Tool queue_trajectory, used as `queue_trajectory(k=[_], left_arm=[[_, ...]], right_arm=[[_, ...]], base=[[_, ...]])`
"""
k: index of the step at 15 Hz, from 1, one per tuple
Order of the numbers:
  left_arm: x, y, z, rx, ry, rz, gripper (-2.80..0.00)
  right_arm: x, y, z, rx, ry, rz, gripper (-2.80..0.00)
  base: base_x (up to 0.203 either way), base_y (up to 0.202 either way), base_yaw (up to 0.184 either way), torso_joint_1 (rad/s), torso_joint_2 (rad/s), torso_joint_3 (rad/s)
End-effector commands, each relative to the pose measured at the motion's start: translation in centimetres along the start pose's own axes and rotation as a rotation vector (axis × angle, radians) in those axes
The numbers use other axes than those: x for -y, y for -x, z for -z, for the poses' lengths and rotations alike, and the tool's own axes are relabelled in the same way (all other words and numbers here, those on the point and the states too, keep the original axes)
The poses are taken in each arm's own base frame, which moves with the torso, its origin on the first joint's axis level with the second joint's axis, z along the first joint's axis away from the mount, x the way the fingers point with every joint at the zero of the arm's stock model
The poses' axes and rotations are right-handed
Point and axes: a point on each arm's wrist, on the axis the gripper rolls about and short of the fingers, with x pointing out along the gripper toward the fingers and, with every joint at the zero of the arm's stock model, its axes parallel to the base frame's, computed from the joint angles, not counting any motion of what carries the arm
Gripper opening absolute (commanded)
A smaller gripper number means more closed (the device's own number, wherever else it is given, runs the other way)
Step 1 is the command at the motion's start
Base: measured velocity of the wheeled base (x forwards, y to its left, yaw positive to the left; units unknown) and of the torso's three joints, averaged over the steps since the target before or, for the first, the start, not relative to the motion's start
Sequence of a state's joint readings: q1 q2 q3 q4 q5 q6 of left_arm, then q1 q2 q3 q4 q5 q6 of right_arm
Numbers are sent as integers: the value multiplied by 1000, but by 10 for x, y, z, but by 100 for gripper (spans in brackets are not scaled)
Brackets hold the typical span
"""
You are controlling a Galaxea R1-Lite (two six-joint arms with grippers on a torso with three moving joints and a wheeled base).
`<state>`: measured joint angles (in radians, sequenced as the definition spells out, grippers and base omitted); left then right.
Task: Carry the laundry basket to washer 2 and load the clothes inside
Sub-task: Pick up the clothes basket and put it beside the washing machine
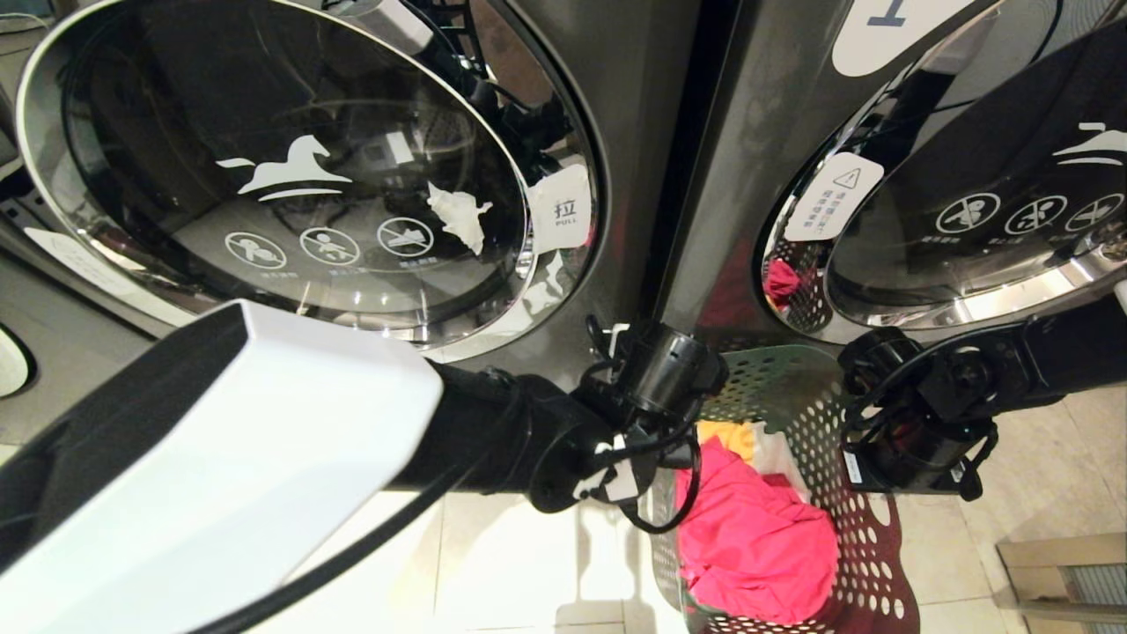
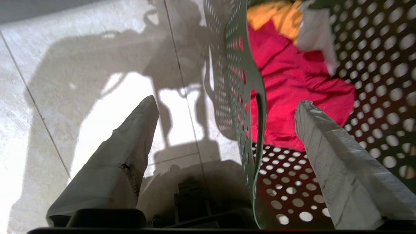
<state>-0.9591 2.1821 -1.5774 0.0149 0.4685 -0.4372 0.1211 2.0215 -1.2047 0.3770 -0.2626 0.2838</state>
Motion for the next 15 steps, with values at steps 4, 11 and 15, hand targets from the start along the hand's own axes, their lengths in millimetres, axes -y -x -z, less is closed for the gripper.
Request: queue_trajectory(k=[4, 11, 15], left_arm=[[-13, 50, -33, 82, 46, 28, 0], [-50, 106, -36, 104, 58, -5, 0], [-83, 123, -47, 167, 164, -109, 0]], right_arm=[[-2, -12, -2, 26, 35, 65, 0], [29, 43, 45, 53, 24, 86, 0], [49, 95, 66, 189, -21, 45, 0]], base=[[0, 0, 0, 0, 0, 0], [0, 0, 0, 0, 0, 0], [0, 0, 0, 0, 0, 0]])
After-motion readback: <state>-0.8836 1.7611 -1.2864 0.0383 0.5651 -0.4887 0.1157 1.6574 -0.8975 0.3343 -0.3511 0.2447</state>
